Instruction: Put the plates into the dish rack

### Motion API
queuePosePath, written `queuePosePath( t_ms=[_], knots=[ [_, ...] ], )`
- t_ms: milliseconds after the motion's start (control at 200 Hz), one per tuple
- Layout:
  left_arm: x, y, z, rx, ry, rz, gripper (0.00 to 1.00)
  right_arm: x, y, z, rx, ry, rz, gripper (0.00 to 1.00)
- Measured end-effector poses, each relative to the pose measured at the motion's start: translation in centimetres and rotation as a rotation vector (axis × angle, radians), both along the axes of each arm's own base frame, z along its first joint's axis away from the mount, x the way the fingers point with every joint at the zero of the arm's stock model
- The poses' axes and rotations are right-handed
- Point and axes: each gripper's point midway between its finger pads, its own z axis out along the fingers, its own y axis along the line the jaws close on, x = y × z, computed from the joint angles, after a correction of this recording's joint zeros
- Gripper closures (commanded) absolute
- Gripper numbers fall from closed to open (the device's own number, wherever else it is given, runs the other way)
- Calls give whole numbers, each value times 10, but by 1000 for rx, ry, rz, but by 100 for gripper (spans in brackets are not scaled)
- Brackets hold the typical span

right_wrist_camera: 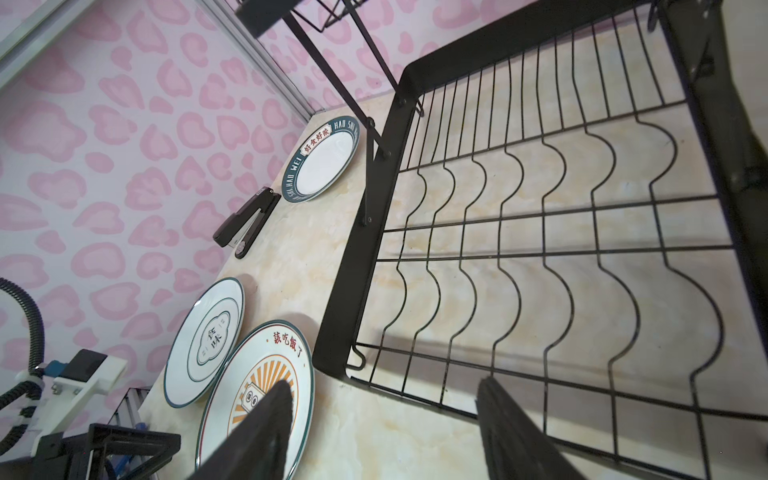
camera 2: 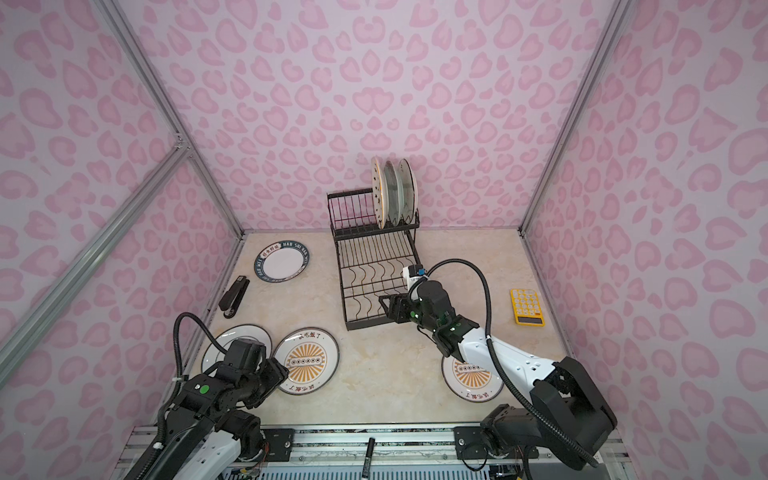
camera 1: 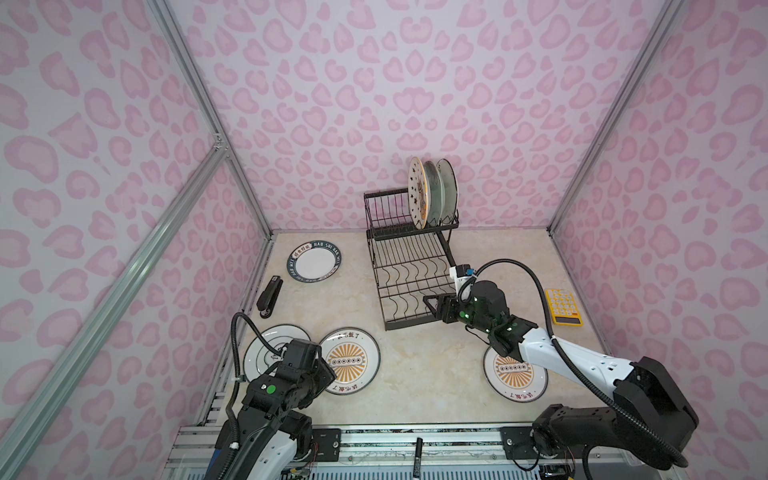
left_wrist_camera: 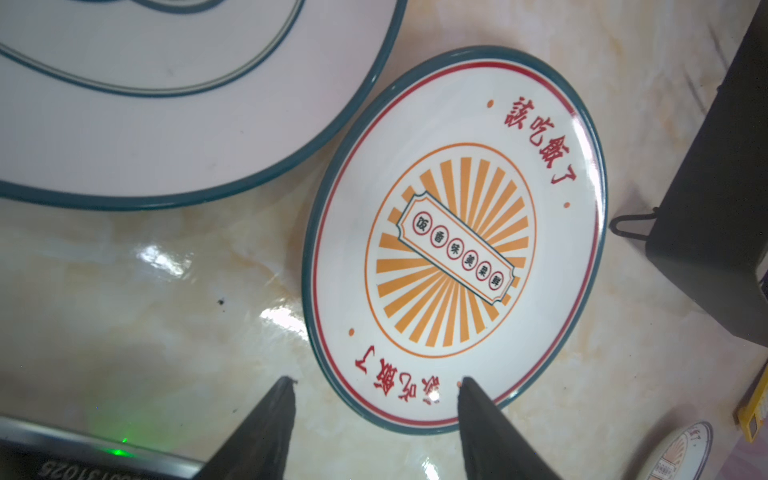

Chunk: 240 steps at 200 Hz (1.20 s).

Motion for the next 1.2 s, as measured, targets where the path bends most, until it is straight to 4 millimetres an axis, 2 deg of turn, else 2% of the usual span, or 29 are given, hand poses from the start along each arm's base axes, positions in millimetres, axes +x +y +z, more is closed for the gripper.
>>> queuePosePath(
  t_ms=[85,230,570,1015,1120,1200],
  knots=[
    [-4,3,-3,8,12,9,35,-3,6,-8,12,26,6,31],
    [-6,2,-20,0,31,18,36,-4,17,-11,45,42,28,31],
    [-4,-11,-43,-93,23,39,36,-3,24,-5,80,32,44,31],
    [21,-25,-43,-175,-41,75,37,-7,20,-2,86,23,44,32],
    [28,-28,-42,-187,-54,82,38,-9,19,-1,85,21,44,36],
    [31,-28,-42,-189,-59,91,37,-9,19,0,84,21,43,36]
  ],
)
